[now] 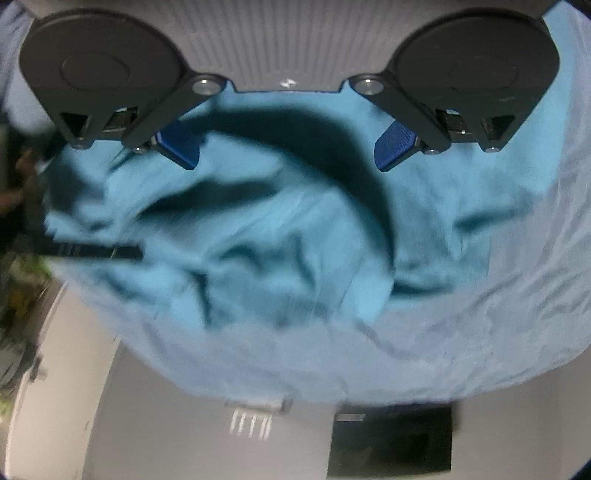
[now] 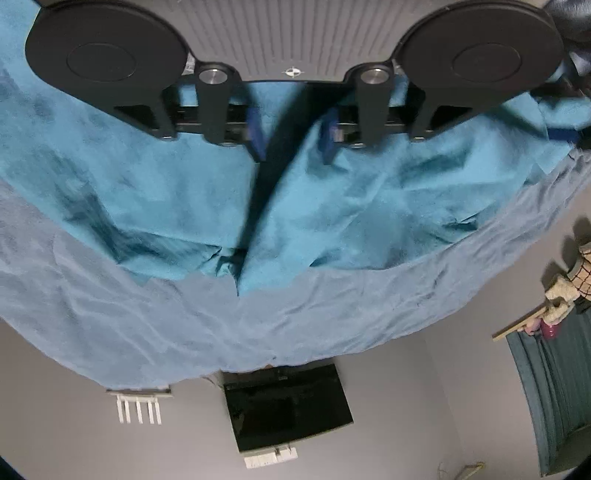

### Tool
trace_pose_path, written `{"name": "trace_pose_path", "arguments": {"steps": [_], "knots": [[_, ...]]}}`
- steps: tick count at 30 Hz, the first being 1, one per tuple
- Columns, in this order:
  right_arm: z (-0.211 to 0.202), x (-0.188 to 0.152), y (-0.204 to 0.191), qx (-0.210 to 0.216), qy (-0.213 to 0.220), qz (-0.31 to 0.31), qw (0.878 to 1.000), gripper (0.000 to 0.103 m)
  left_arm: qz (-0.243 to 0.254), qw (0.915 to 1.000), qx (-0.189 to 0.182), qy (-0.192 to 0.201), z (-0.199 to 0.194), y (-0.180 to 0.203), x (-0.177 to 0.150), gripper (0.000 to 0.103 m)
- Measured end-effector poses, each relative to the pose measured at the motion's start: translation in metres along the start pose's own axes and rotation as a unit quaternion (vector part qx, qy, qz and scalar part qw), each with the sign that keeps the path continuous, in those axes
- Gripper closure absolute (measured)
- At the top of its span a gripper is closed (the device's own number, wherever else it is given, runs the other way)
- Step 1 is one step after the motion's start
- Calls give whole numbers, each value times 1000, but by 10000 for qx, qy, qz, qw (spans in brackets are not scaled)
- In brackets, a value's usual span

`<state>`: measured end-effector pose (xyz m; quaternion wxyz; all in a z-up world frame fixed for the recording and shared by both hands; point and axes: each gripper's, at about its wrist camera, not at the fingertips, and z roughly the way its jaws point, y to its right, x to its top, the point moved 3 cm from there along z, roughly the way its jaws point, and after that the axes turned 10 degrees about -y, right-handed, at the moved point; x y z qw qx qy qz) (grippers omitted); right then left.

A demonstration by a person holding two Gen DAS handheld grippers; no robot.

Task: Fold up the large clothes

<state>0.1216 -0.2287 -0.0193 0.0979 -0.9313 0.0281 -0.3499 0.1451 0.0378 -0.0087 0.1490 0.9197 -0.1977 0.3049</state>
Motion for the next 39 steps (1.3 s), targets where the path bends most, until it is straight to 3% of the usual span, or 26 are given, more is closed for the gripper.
{"name": "trace_pose_path", "arguments": {"steps": [4, 8, 10, 12, 14, 17, 22, 28, 32, 35, 37, 39], "knots": [[-20, 7, -16, -91, 526, -560, 9970, 57, -152, 9964, -95, 826, -32, 3, 21, 0], [-18, 18, -43, 484, 745, -979, 9912, 58, -281, 9901, -442, 1302, -18, 7, 37, 1], [-4, 17, -56, 572, 609, -1329, 9876, 62, -172, 9899, -724, 1206, 3, 11, 35, 12], [14, 9, -65, 484, 387, -1714, 9833, 64, 61, 9953, -730, 628, 32, 14, 29, 45], [33, -2, -64, 268, -39, -2035, 9787, 64, 321, 9973, -640, 183, 53, 13, 16, 48], [52, -19, -52, 145, -466, -1937, 9798, 61, 623, 9956, -587, -386, 74, 13, -10, 49], [62, -27, -46, 242, -473, -1772, 9827, 59, 663, 9950, -542, -523, 88, 14, -13, 49], [67, -30, -47, 284, -453, -1728, 9835, 58, 653, 9952, -531, -497, 88, 19, -17, 48], [58, -35, -42, 245, -366, -1745, 9837, 56, 722, 9960, -360, -384, 84, 21, -13, 42], [50, -36, -42, 106, -263, -1733, 9845, 51, 867, 9961, 1, -188, 74, 29, -16, 31], [35, -38, -43, 19, -26, -1745, 9846, 38, 912, 9957, 167, -64, 59, 34, -19, 29], [13, -40, -45, 16, 292, -1741, 9843, 32, 860, 9962, 161, 32, 44, 39, -21, 27]]}}
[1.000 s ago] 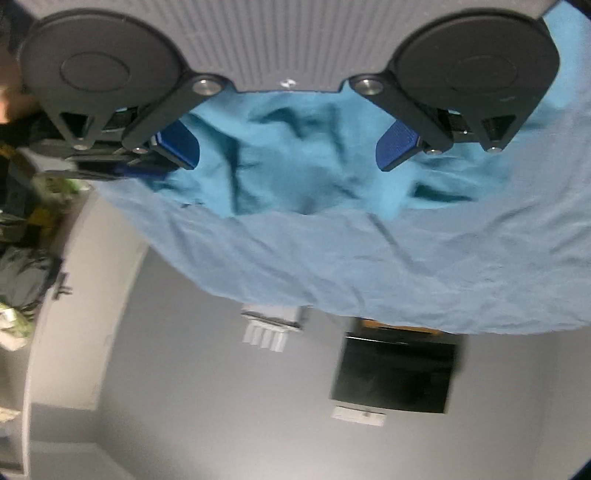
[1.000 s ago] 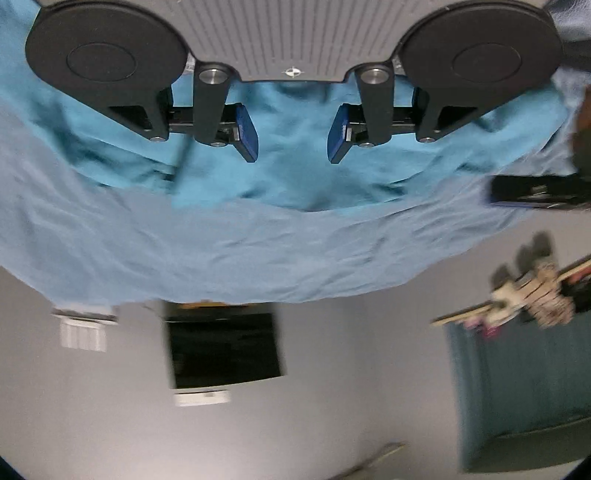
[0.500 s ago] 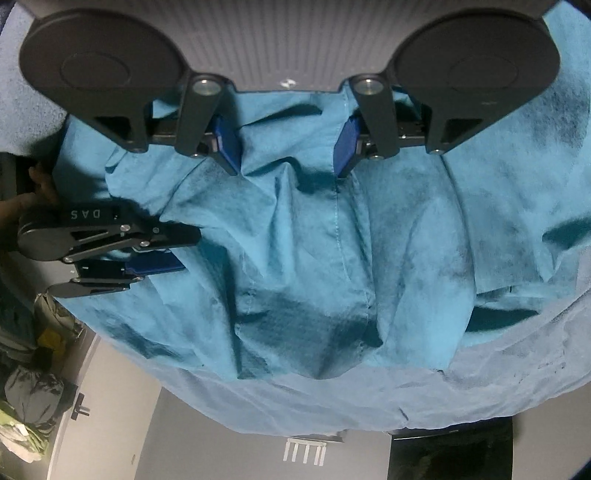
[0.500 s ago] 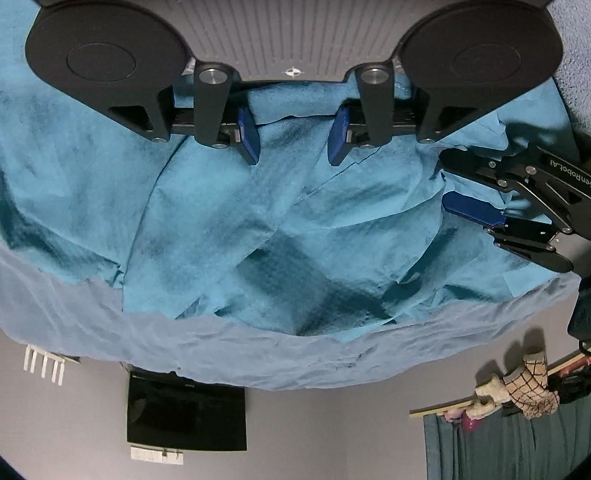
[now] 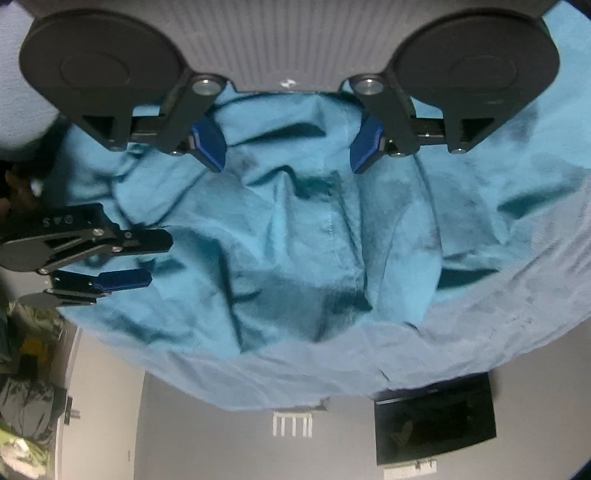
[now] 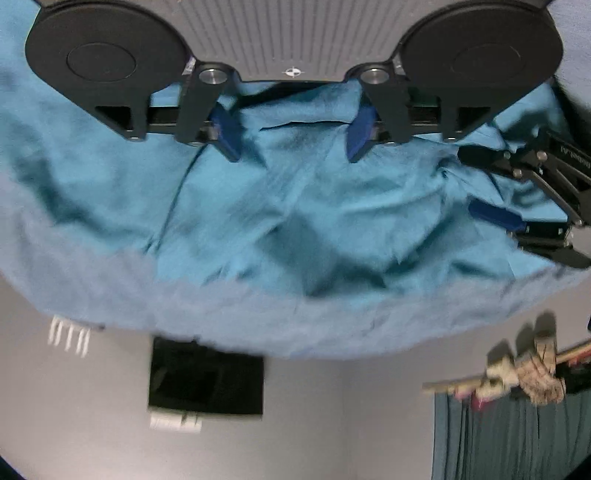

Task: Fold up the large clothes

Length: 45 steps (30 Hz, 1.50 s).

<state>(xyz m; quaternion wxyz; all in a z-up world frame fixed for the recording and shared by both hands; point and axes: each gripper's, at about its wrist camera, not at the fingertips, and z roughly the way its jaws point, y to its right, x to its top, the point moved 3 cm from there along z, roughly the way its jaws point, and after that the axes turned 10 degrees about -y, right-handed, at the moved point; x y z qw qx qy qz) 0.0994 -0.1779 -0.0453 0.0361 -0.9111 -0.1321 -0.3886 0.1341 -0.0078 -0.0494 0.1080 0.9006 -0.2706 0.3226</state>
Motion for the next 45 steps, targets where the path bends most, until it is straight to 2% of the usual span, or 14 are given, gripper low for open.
{"name": "trace_pose_path", "arguments": {"steps": [1, 3, 7, 13, 19, 22, 26, 29, 31, 34, 38, 43, 45], "knots": [[-8, -1, -2, 68, 65, -18, 10000, 31, -9, 10000, 9, 51, -7, 3, -1, 26], [-16, -5, -7, 212, -64, -91, 9997, 31, 56, 9999, 131, 74, -11, 7, -3, 24], [-5, -20, -12, 78, -485, -99, 9987, 30, 108, 9991, 318, -272, 6, 11, -11, 21], [-6, -29, -13, 16, -500, -115, 9987, 29, -69, 9992, 237, -300, 9, 5, -16, 20], [-40, -33, -3, 127, -608, 393, 9973, 27, -56, 9992, 278, -295, 9, 5, -18, 20], [-63, -40, 1, 98, -522, 576, 9969, 26, -92, 9993, 232, -291, 9, 3, -18, 20], [-77, -38, -1, 34, -191, 689, 9974, 26, -16, 9992, 311, -240, 5, 5, -19, 19], [-74, -29, -13, -1, -94, 323, 9994, 26, 17, 9993, 330, -188, -10, 6, -17, 19], [-72, -27, -17, -200, -111, 85, 9997, 28, -59, 9997, 247, 63, -30, 0, -14, 19], [-77, -20, 1, -373, 38, 157, 9992, 27, -503, 9968, 264, 559, -64, -28, -4, 15], [-81, -4, 53, -755, 115, 655, 9949, 26, -1405, 9855, 469, 831, -85, -85, 15, 15], [-73, 9, 116, -1096, 155, 1159, 9871, 26, -1809, 9773, 884, 658, -65, -140, 29, 15], [-63, 12, 137, -1132, 71, 1243, 9857, 26, -1959, 9748, 929, 526, -50, -155, 30, 15]]}}
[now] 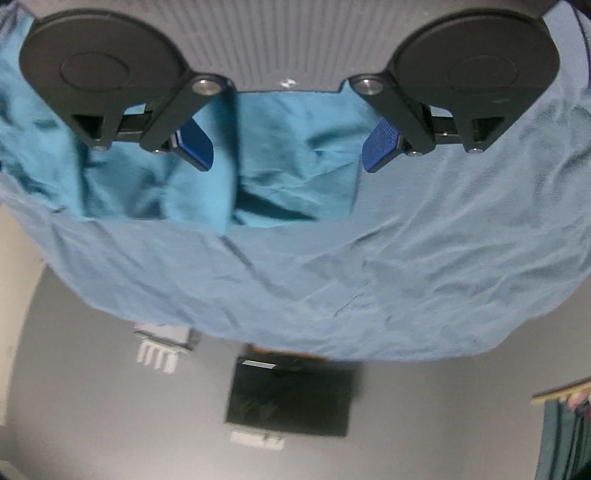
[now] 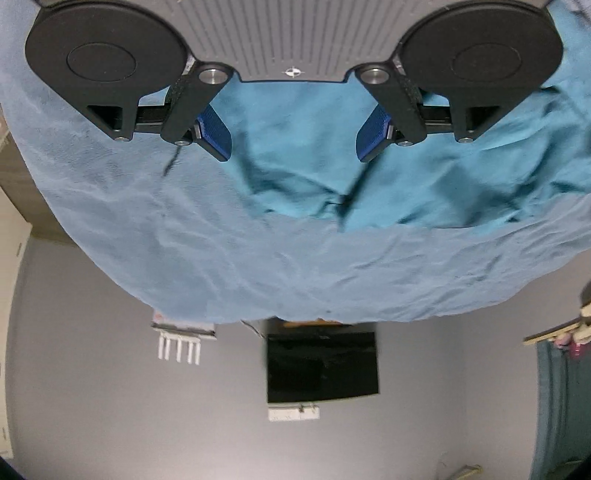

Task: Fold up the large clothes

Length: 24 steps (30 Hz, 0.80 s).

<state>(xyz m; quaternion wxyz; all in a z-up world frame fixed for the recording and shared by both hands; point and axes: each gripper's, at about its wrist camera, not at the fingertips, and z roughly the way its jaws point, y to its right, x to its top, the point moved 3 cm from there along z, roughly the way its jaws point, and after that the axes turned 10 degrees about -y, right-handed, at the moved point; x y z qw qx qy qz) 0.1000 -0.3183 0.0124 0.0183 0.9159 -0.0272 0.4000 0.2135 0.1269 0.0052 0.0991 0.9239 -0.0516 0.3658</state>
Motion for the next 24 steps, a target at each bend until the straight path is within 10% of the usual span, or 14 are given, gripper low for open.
{"name": "trace_pose_path", "arguments": {"steps": [12, 24], "knots": [[93, 18, 25, -87, -374, 122, 9992, 26, 222, 9964, 426, -695, 105, -18, 4, 15], [158, 27, 39, 695, -628, 499, 9944, 19, 191, 9966, -473, -647, 151, -41, 10, 9]]}}
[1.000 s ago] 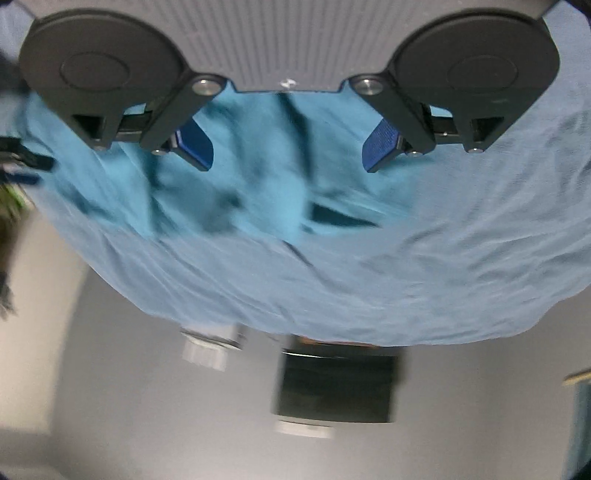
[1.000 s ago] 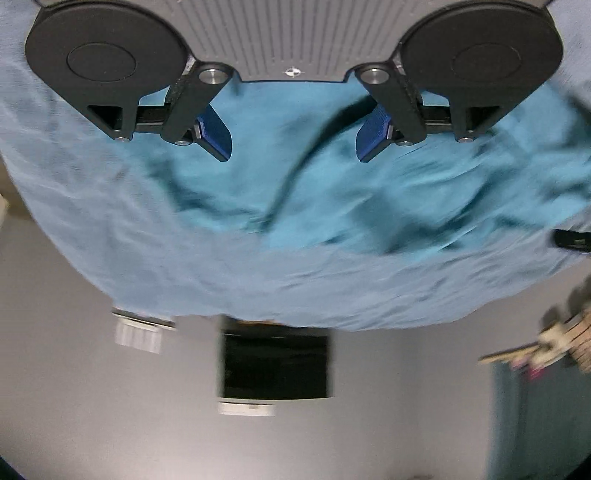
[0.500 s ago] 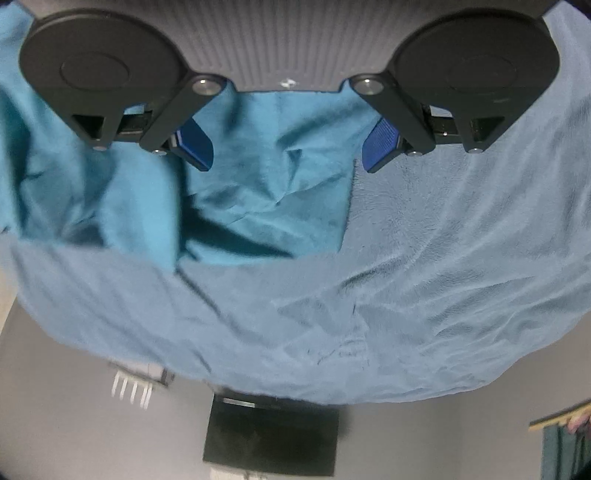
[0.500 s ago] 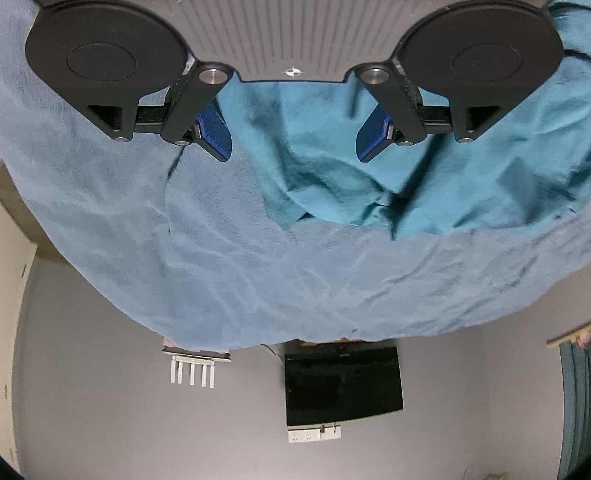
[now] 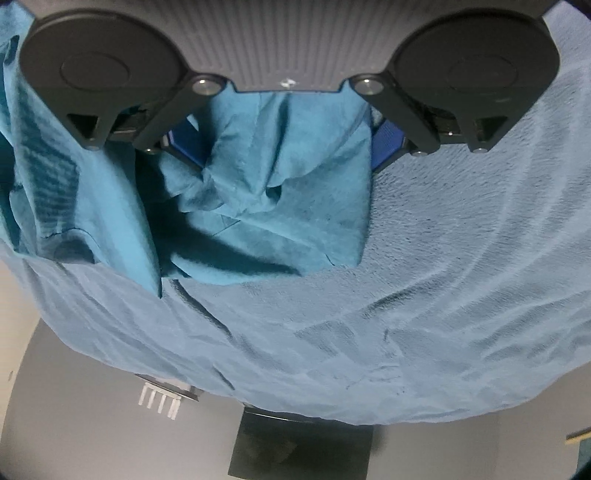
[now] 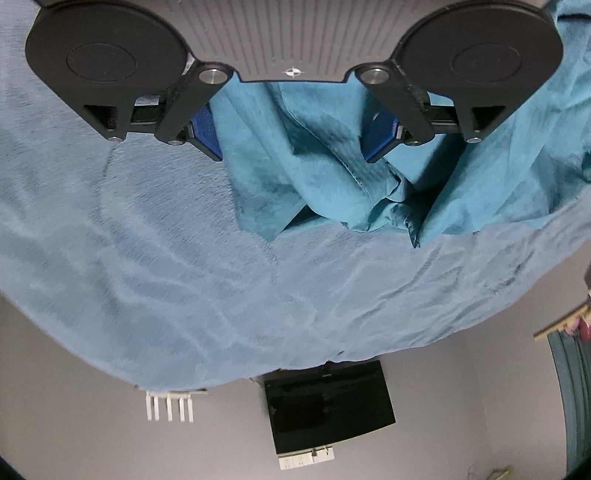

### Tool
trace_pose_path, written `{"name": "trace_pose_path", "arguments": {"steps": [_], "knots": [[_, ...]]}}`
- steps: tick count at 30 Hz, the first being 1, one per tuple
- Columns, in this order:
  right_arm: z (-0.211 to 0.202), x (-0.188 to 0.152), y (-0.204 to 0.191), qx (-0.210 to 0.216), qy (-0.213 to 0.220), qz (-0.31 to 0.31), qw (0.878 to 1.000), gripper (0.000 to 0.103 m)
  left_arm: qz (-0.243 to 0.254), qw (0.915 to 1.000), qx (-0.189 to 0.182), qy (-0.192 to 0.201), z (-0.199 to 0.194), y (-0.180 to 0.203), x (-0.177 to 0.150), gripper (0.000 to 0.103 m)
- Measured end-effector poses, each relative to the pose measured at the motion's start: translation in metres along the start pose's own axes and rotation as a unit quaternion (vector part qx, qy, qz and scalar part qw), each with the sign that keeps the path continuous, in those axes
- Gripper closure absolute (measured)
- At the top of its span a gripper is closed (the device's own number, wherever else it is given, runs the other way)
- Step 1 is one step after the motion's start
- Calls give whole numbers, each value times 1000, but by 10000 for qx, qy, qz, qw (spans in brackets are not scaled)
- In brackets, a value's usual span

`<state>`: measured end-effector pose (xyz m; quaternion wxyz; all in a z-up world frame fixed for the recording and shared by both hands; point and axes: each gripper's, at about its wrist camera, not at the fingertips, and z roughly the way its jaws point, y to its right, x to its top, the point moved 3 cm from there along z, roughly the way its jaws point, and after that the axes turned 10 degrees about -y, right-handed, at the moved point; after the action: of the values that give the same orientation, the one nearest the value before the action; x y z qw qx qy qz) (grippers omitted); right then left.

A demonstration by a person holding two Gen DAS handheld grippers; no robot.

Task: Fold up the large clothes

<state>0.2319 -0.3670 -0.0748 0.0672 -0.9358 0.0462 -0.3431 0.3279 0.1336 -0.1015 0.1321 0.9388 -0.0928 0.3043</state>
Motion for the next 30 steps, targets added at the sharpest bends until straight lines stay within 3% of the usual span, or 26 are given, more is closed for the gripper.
{"name": "trace_pose_path", "arguments": {"steps": [2, 4, 5, 7, 9, 12, 15, 19, 21, 23, 25, 27, 29, 30], "knots": [[6, -1, 4, 169, -29, 107, 9998, 19, 40, 9999, -116, 73, 1, 0, 1, 10], [10, -3, 10, 342, -20, 242, 9991, 25, 26, 9997, -207, 127, 0, -1, 0, 21], [10, -4, 11, 396, 12, 264, 9989, 28, 101, 9995, -232, 186, -3, 1, -1, 33], [8, -5, 7, 376, 105, 153, 9991, 52, 380, 9989, -148, 248, -10, 12, -2, 49], [4, -5, -7, 202, 232, -245, 9992, 66, 631, 9975, -6, 313, -16, 24, -1, 60], [-5, -5, -23, -91, 632, -642, 9959, 80, 576, 9965, -92, 592, -29, 29, 6, 66], [-19, 2, -36, -251, 1196, -939, 9881, 84, 668, 9926, -19, 1010, -43, 39, 14, 70], [-42, 8, -59, -729, 2130, -1440, 9636, 85, 956, 9782, 327, 1812, -64, 64, 27, 72], [-45, 11, -65, -928, 2398, -1518, 9544, 82, 1096, 9728, 538, 1967, -65, 72, 30, 71], [-36, 17, -58, -891, 2173, -1302, 9633, 77, 960, 9786, 463, 1762, -56, 69, 32, 67], [-22, 20, -46, -893, 1758, -1001, 9753, 60, 838, 9845, 463, 1468, -42, 65, 30, 58], [-10, 19, -35, -995, 1489, -713, 9812, 52, 794, 9836, 826, 1394, -36, 61, 28, 46], [-11, 20, -28, -1014, 1534, -531, 9815, 45, 627, 9796, 1133, 1535, -40, 57, 28, 30], [-15, 20, -29, -1034, 1602, -488, 9804, 43, 489, 9784, 1110, 1674, -47, 55, 29, 29]]}}
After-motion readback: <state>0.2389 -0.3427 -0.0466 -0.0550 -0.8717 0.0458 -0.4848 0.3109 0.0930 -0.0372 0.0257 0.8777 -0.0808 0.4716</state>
